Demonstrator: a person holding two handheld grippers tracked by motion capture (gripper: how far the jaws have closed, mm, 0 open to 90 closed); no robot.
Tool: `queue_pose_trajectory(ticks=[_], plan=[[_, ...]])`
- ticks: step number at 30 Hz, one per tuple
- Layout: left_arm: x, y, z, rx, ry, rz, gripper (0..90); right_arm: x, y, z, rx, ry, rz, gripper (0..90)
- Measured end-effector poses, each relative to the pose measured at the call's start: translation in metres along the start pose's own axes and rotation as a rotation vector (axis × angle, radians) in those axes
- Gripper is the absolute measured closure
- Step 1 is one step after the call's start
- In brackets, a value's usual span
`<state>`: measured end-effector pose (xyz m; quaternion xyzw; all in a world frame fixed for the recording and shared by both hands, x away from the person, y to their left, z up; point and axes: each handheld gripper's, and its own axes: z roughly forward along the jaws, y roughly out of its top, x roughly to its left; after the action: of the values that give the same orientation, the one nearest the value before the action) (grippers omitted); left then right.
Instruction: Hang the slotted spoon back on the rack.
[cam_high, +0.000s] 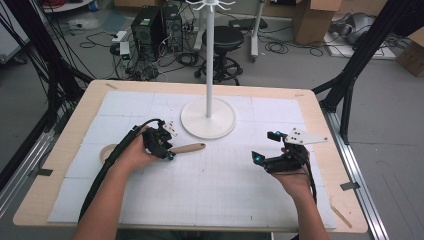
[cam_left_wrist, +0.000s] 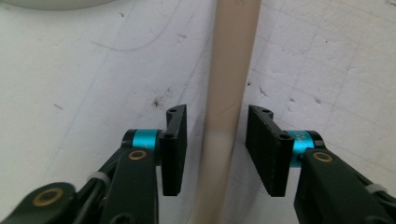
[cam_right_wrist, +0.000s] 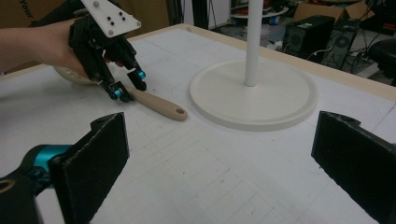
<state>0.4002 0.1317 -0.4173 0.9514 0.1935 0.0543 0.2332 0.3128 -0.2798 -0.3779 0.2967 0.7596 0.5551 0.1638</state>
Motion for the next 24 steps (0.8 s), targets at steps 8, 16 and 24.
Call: queue_pose_trajectory(ticks=[8, 16, 24], plan=[[0.0053, -0.0021, 0.0001, -0.011, -0.028, -0.022, 66.8, 0.0007, 0.0004, -0.0003, -0.002, -0.002, -0.007, 3.0], [0.0032, -0.0008, -0.0002, -0.001, -0.021, -0.006, 70.7, 0.0007, 0.0004, -0.0004, -0.003, -0.002, -0.008, 3.0], [-0.0021, 0.0011, -0.0004, 0.012, 0.001, 0.024, 73.8, 0.0006, 0.0003, -0.0004, -0.001, -0.003, -0.007, 3.0]])
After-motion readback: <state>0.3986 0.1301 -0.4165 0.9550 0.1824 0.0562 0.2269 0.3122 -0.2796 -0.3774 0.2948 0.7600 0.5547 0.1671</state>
